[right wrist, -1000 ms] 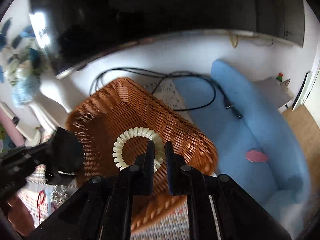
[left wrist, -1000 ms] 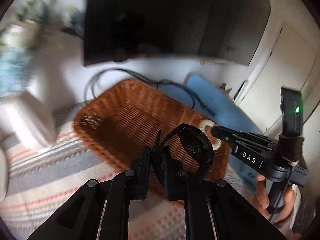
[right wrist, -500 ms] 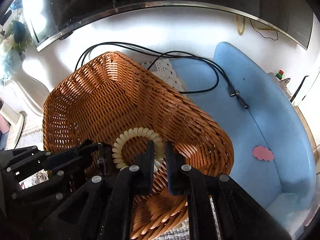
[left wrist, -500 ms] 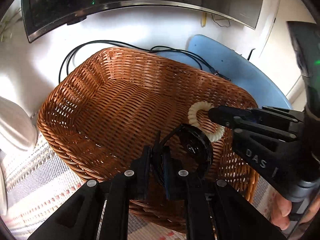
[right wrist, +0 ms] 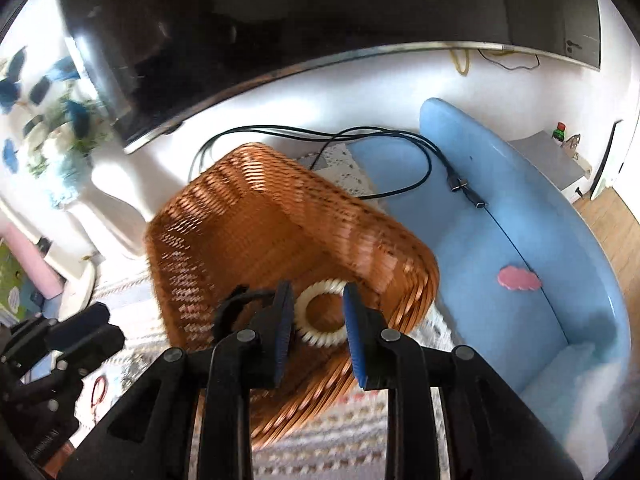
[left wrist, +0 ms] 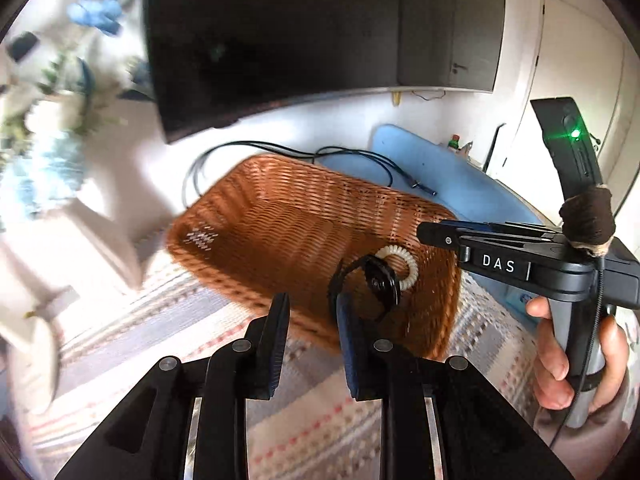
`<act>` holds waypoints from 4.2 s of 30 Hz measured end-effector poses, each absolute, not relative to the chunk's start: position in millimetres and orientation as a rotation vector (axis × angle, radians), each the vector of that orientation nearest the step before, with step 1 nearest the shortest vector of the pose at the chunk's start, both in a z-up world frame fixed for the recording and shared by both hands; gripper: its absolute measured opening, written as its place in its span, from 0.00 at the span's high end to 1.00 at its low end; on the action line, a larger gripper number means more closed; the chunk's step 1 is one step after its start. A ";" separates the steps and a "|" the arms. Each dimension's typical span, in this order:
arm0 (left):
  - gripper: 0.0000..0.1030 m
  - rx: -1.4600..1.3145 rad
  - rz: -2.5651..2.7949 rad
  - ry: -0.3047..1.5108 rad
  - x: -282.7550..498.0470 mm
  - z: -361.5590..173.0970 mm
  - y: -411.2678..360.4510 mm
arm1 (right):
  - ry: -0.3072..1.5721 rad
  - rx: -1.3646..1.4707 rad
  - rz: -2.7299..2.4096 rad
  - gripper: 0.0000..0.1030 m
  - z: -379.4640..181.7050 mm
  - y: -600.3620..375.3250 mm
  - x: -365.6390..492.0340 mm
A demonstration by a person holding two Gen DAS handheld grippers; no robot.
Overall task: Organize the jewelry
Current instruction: 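Open the left gripper to drop the watch while the right gripper drops the hair tie into the basket, then grasp the clear bead bracelet with the left gripper while the right gripper grasps the silver key, then carry the bead bracelet in the left gripper over the basket while the right gripper carries the key there, then open the left gripper to drop the bracelet while the right gripper drops the key into the basket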
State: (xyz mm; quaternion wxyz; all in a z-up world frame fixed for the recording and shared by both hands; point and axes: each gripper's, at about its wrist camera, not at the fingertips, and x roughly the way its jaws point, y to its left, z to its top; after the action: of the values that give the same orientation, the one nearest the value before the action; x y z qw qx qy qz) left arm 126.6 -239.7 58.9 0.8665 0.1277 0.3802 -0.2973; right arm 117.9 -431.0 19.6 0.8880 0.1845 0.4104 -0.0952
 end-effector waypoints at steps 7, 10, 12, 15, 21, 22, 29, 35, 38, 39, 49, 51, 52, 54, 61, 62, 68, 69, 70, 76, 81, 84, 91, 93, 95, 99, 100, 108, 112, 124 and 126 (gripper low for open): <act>0.70 0.211 -0.568 0.683 72.1 94.1 -174.0 | 0.821 0.288 -0.106 0.73 50.6 -370.2 70.3; 0.70 0.152 -0.537 0.673 53.7 99.9 -138.7 | 0.808 0.239 -0.044 0.73 57.6 -337.6 48.4; 0.70 0.097 -0.509 0.659 39.7 102.2 -105.1 | 0.800 0.201 0.015 0.73 59.6 -312.6 34.9; 0.70 0.038 -0.467 0.642 26.9 95.1 -64.2 | 0.797 0.140 0.111 0.73 56.5 -272.5 17.4; 0.70 -0.070 -0.408 0.718 10.2 51.5 -0.7 | 0.839 0.088 0.226 0.67 21.4 -214.0 -2.9; 0.70 -0.078 -0.407 0.739 8.7 42.1 4.8 | 0.852 0.089 0.235 0.67 14.5 -209.4 -2.8; 0.70 -0.028 -0.472 0.869 18.0 -16.6 4.7 | 0.932 0.119 0.270 0.67 -28.1 -194.6 -2.6; 0.70 0.301 -0.519 0.929 39.7 -42.5 -37.2 | 0.948 0.104 0.266 0.67 -43.6 -193.2 -0.3; 0.70 0.340 -0.557 0.942 49.2 -45.4 -44.3 | 0.957 0.114 0.265 0.66 -49.1 -195.5 2.4; 0.70 0.350 -0.579 0.959 51.7 -47.2 -45.9 | 0.961 0.114 0.264 0.66 -49.4 -197.3 2.6; 0.70 0.283 -0.627 1.053 48.0 -49.2 -59.8 | 0.989 0.091 0.295 0.61 -57.3 -188.0 7.5; 0.70 0.285 -0.647 1.061 41.2 -49.4 -63.8 | 0.987 0.065 0.287 0.61 -58.2 -183.2 7.2; 0.70 0.293 -0.650 1.061 37.0 -49.5 -66.1 | 0.985 0.051 0.282 0.61 -58.2 -181.1 6.4; 0.70 0.304 -0.650 1.054 32.0 -49.6 -67.8 | 0.982 0.038 0.279 0.61 -58.5 -178.0 6.0; 0.71 0.299 -0.628 1.027 33.9 -50.6 -70.7 | 0.963 -0.022 0.227 0.61 -59.8 -161.9 6.8; 0.74 0.311 -0.621 1.018 32.4 -50.7 -72.9 | 0.962 -0.041 0.214 0.68 -60.5 -158.8 7.2; 0.92 0.313 -0.621 0.971 14.3 -45.2 -76.5 | 0.946 -0.048 0.189 0.75 -52.9 -166.3 1.5; 0.92 0.303 -0.623 0.964 12.1 -42.6 -76.1 | 0.937 -0.039 0.190 0.75 -48.9 -170.0 -1.2; 0.92 0.285 -0.625 0.954 10.4 -37.8 -74.3 | 0.925 -0.028 0.189 0.75 -43.5 -174.7 -3.7; 0.92 0.209 -0.649 0.834 4.5 14.7 -74.8 | 0.830 0.050 0.175 0.75 -1.2 -206.6 -18.8; 0.92 0.252 -0.679 0.760 2.4 50.7 -103.7 | 0.762 0.080 0.126 0.75 27.9 -235.1 -26.7; 0.91 0.279 -0.713 0.710 5.4 70.1 -128.6 | 0.722 0.096 0.083 0.75 45.0 -258.6 -26.9; 0.91 0.281 -0.743 0.702 39.6 84.3 -180.3 | 0.662 0.173 -0.031 0.75 77.1 -341.0 -6.4; 0.91 0.267 -0.741 0.707 57.1 85.2 -191.3 | 0.666 0.213 -0.037 0.75 78.7 -364.4 8.9; 0.91 0.241 -0.722 0.733 88.5 84.8 -207.8 | 0.674 0.278 -0.018 0.75 77.1 -388.7 31.3; 0.91 0.175 -0.703 0.791 152.0 72.0 -238.2 | 0.699 0.389 0.005 0.75 62.1 -426.0 82.7; 0.91 0.158 -0.693 0.806 166.6 65.8 -243.6 | 0.710 0.422 0.008 0.75 54.7 -433.7 98.2; 0.91 0.096 -0.618 0.862 209.4 9.1 -264.2 | 0.779 0.531 0.003 0.75 -1.9 -451.7 156.5; 0.91 0.137 -0.617 0.866 207.2 0.0 -271.3 | 0.797 0.532 0.017 0.75 -10.5 -450.1 161.1; 0.91 0.160 -0.613 0.856 211.4 -9.8 -276.9 | 0.812 0.510 -0.025 0.74 -21.0 -452.0 167.0; 0.86 0.149 -0.623 0.855 211.9 -7.6 -274.5 | 0.793 0.549 0.007 0.73 -19.5 -458.0 163.9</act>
State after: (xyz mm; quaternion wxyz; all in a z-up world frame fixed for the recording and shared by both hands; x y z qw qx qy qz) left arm 211.9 -274.5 -7.6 0.8607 0.0708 0.4074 -0.2969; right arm 163.9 -458.0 -19.5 0.8859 0.2641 0.3813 0.0033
